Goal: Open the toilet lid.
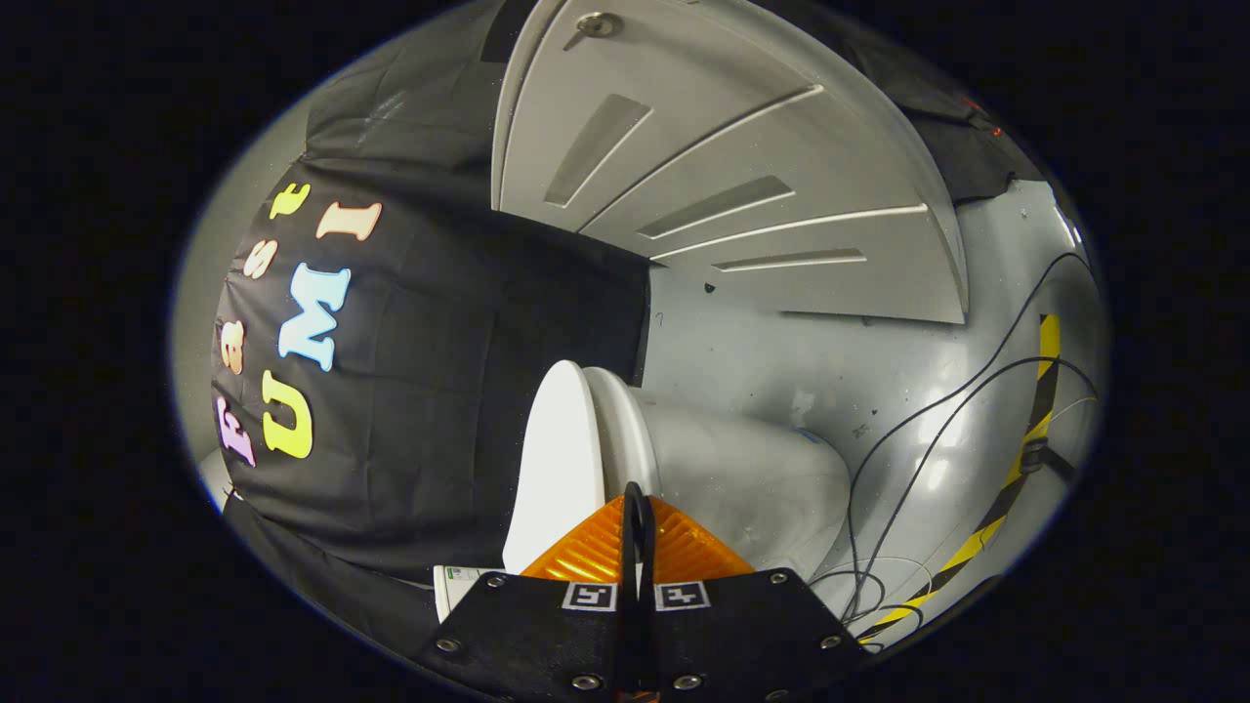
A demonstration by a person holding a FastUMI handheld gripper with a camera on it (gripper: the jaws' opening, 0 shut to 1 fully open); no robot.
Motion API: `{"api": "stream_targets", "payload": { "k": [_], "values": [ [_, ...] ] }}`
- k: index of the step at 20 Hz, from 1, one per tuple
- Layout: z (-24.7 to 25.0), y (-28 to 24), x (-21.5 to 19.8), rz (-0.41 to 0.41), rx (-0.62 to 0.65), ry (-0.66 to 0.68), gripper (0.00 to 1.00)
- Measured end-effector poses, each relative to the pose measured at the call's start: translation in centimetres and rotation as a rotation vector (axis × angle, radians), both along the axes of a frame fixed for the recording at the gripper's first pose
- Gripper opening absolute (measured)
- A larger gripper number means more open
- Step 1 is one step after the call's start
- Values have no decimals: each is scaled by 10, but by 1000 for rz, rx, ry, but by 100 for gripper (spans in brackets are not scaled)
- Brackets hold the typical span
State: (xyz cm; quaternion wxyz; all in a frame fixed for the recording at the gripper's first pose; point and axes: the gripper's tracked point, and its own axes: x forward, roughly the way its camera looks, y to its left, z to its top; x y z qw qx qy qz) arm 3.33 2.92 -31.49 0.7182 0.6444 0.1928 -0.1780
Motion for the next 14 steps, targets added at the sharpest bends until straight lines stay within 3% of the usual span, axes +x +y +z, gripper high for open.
{"api": "stream_targets", "payload": {
  "k": [10, 14],
  "values": [
    [11, -11, 8, 12, -79, -31, 0],
    [50, -12, 6, 21, -162, -62, 0]
  ]
}}
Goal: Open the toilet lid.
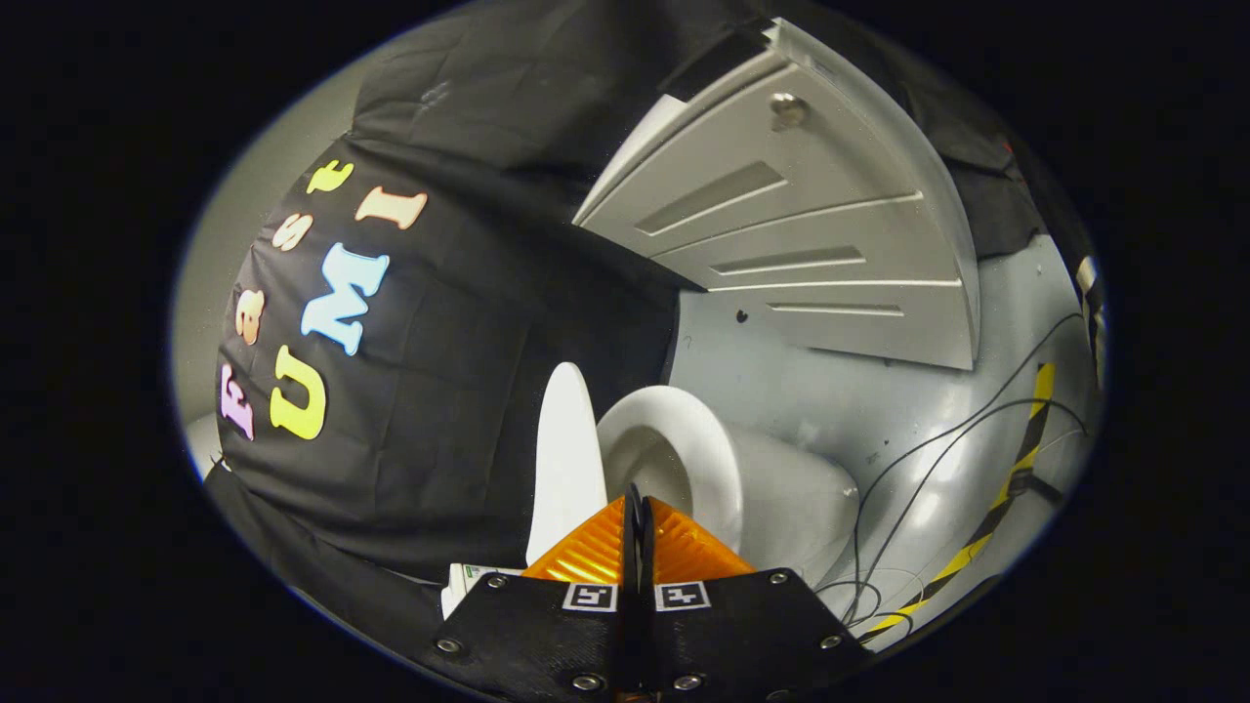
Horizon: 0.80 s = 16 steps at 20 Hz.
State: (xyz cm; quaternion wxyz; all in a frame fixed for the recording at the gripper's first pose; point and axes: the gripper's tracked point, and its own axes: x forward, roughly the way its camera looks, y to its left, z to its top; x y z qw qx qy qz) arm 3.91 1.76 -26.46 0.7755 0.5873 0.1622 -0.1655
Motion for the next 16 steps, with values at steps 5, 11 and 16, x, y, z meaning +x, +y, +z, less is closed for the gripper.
{"api": "stream_targets", "payload": {
  "k": [5, 11, 16],
  "values": [
    [46, 9, 9, 2, -81, -45, 0],
    [109, 32, 19, 67, -210, -109, 0],
    [154, 54, 26, 122, -305, -111, 0]
  ]
}}
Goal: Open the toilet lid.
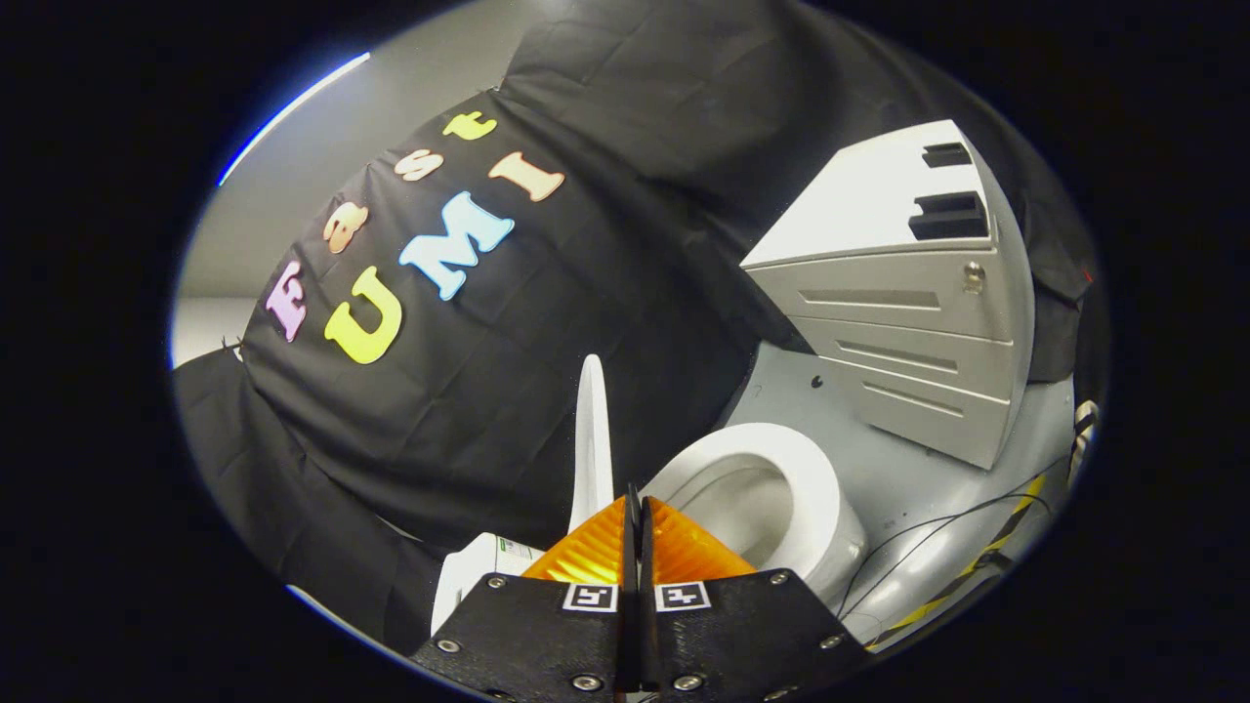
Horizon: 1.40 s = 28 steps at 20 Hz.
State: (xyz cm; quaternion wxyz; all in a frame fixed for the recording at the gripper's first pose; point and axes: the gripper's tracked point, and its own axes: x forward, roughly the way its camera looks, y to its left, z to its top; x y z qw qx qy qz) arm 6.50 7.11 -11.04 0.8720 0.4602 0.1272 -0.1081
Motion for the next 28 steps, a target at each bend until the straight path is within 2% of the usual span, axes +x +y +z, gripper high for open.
{"api": "stream_targets", "payload": {
  "k": [7, 11, 21, 28],
  "values": [
    [41, 26, 10, 54, -180, -1, 0],
    [63, 38, 11, 56, -209, -23, 0],
    [112, 80, 12, 118, -416, -42, 0],
    [147, 114, 16, 134, -477, -76, 0]
  ]
}}
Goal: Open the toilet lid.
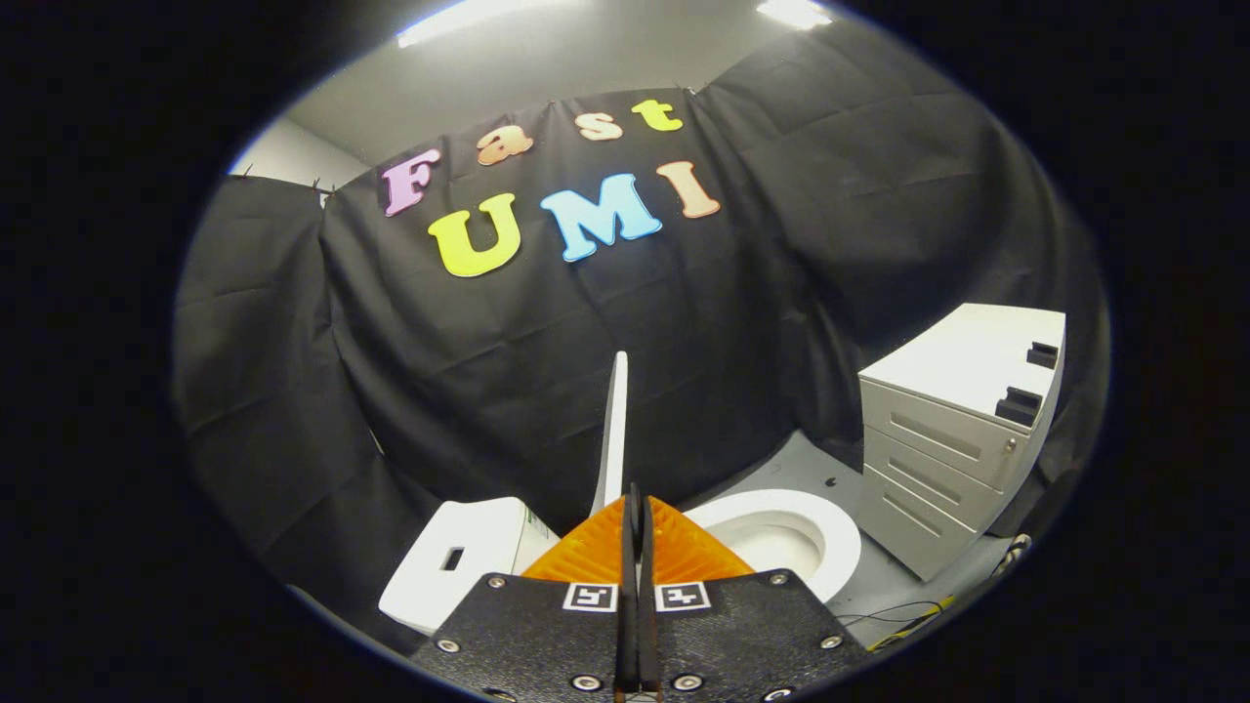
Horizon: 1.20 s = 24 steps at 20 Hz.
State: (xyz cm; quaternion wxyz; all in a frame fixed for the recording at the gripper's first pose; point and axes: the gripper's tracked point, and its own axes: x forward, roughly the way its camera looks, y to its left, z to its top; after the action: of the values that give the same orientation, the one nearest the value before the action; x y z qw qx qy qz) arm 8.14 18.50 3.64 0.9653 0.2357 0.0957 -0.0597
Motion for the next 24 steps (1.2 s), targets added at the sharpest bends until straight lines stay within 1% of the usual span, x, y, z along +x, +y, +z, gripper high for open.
{"api": "stream_targets", "payload": {
  "k": [6, 9, 12, 19, 21, 24],
  "values": [
    [19, 29, -3, 36, -42, -22, 0],
    [29, 43, -4, 49, -84, -40, 0],
    [38, 60, -4, 55, -80, -63, 0],
    [61, 126, -4, 148, -232, -122, 0],
    [65, 143, -2, 165, -245, -141, 0],
    [68, 173, -4, 213, -244, -165, 0]
  ]
}}
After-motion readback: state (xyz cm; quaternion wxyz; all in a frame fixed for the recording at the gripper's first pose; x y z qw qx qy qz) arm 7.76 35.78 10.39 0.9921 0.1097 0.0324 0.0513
